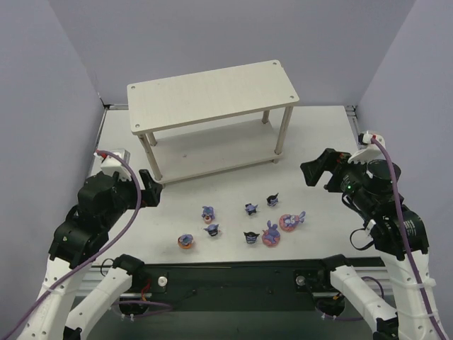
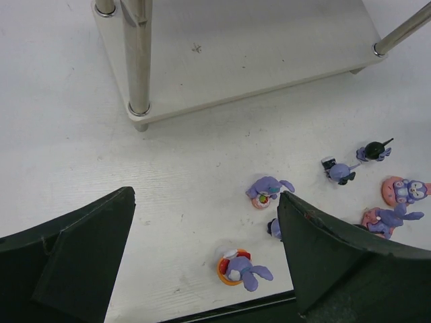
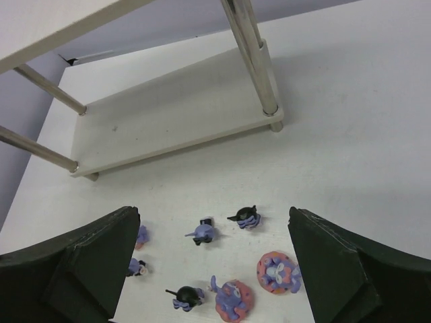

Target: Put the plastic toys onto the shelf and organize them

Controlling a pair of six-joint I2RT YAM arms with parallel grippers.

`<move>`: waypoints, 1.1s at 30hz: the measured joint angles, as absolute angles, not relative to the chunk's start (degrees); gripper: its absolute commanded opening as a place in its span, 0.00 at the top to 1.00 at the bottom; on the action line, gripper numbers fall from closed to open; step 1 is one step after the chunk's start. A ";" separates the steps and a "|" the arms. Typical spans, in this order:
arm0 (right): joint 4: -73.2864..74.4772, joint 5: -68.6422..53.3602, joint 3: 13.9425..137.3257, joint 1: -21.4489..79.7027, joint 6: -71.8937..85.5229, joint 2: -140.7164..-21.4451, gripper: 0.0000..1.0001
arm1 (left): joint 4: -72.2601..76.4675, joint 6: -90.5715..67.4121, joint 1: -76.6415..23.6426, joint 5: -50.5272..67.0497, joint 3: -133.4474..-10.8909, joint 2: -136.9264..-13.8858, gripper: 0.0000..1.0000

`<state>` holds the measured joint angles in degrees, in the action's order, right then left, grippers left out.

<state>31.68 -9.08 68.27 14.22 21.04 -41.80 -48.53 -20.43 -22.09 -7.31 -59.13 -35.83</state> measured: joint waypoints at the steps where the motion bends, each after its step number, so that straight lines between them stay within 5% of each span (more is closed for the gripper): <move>1: 31.90 -8.36 67.61 14.22 21.06 -41.58 0.00 | -48.47 -20.43 -22.09 -7.20 -59.11 -35.90 0.03; 21: 35.77 -1.04 43.09 14.48 32.95 -34.44 0.00 | -40.47 -24.05 -22.09 -3.11 -45.98 -36.71 0.03; 33: 32.67 2.96 29.52 20.32 45.95 -34.35 0.19 | -35.73 -25.52 -22.09 -2.22 -41.69 -37.93 0.03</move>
